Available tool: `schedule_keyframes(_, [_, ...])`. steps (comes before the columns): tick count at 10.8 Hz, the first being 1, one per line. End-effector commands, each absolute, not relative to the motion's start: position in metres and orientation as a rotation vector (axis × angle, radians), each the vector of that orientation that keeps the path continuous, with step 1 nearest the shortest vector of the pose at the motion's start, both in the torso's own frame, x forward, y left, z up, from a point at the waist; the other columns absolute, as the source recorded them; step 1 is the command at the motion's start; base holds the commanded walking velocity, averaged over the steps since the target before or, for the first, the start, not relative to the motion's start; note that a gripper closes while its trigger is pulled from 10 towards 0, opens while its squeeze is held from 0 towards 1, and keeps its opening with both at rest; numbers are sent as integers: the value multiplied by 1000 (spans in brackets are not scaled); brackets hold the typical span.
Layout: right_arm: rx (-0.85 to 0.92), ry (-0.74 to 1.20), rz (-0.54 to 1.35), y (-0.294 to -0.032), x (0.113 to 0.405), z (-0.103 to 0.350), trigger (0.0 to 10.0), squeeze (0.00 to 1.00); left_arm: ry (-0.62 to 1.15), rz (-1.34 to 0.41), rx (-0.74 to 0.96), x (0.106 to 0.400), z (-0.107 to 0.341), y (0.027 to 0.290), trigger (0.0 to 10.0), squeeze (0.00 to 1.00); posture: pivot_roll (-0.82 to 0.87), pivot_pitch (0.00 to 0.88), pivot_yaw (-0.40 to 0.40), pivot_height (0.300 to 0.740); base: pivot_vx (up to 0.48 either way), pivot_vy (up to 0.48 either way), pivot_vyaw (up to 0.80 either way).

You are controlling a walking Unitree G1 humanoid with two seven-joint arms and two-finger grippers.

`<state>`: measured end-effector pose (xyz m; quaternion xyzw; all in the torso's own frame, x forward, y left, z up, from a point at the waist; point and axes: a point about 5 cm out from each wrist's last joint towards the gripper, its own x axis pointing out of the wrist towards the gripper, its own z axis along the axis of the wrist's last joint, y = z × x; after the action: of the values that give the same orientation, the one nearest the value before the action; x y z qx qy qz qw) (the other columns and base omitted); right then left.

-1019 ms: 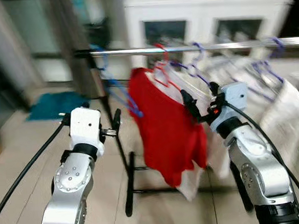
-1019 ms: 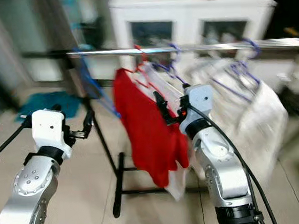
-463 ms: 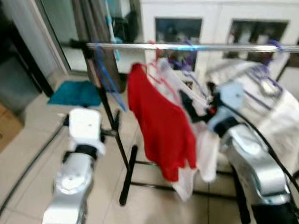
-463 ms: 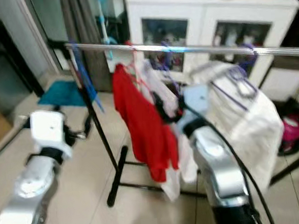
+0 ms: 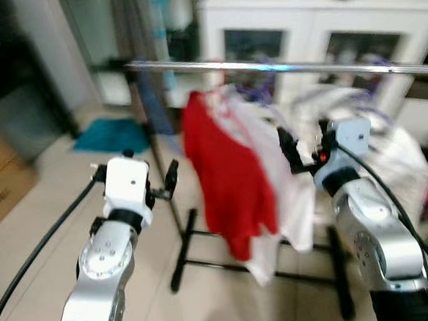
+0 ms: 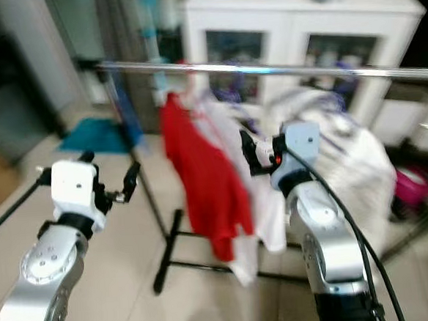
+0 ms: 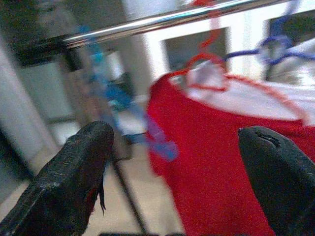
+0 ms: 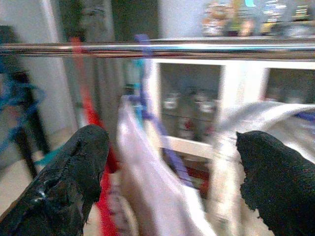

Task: Hang hanger

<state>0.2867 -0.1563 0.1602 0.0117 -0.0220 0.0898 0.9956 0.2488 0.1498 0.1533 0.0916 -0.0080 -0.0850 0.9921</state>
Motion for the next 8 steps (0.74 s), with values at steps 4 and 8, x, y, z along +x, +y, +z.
schedule_keyframes(4, [16, -79, 187, -157, 290, 170, 10000, 1000, -22, -195, 171, 248, 154, 147, 10000, 0, -30, 0, 39, 740, 314, 0, -123])
schedule_keyframes(8, [-4, -104, 176, -172, 295, 178, 10000, 1000, -24, -215, 167, 248, 153, 143, 10000, 0, -38, 0, 38, 740, 352, 0, 0])
